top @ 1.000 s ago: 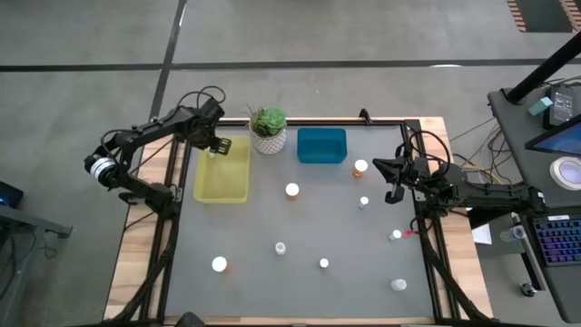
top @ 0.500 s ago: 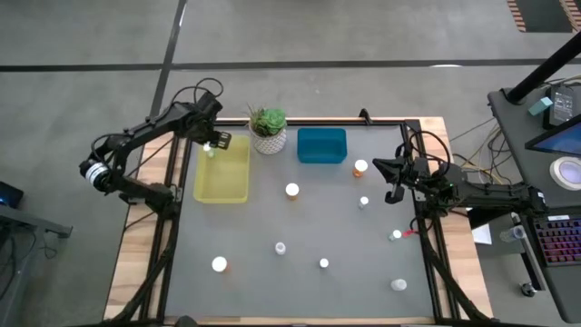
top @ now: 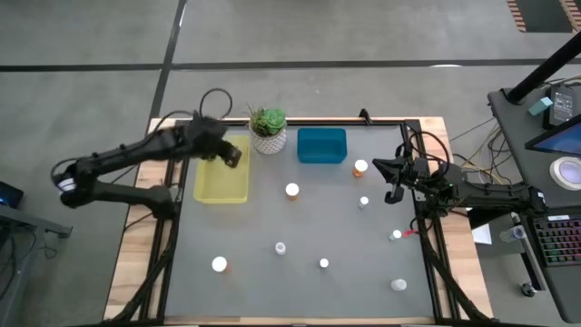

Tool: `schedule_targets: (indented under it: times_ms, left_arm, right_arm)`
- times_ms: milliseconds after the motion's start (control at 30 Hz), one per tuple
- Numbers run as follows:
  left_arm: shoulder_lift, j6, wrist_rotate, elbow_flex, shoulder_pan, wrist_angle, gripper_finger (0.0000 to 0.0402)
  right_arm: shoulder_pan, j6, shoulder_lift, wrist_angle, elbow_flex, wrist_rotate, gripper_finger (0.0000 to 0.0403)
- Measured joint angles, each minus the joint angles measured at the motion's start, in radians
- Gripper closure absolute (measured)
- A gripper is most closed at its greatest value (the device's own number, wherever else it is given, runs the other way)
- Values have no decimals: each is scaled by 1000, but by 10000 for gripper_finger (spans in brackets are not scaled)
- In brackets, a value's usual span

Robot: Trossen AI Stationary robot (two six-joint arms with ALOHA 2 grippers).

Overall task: Pick and place medicine bottles into bin by pill shape (circle, oval)
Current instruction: Put the orange capsule bottle into the blue bin

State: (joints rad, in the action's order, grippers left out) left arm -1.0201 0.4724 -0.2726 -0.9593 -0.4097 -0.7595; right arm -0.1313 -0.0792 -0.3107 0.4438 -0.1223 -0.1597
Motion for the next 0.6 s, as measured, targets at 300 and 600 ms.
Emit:
schedule_targets:
  times_ms: [300,600]
  left_arm:
    - [122,-130,-22,201,353,464,259]
    - [188,-404,7,364,447,782,259]
  right_arm:
    - [0,21,-7,-82,0,0,394]
    - [10,148,-71,-8,0,2,394]
